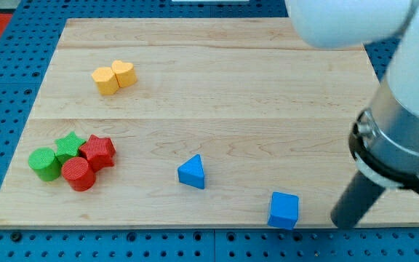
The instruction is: Push the blue cube closer to the yellow heart
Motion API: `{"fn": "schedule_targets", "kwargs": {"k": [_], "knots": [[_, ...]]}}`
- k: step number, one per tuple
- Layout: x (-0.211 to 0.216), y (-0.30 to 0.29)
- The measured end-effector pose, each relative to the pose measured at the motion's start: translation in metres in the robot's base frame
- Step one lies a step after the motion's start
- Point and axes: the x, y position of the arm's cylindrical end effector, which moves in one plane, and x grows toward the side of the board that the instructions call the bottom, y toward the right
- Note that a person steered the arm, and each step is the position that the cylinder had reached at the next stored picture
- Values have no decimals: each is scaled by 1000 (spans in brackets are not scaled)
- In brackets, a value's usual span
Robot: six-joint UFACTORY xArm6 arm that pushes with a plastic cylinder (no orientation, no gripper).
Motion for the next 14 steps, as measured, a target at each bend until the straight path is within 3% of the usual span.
{"fn": "schedule_targets", "kwargs": {"k": [1,3,5,8,10,11,12,14], "knots": [[0,0],[0,-126],[-11,-156],[-46,-161],[-40,-212],[-60,-230],[-61,-194],[-120,-187]]}}
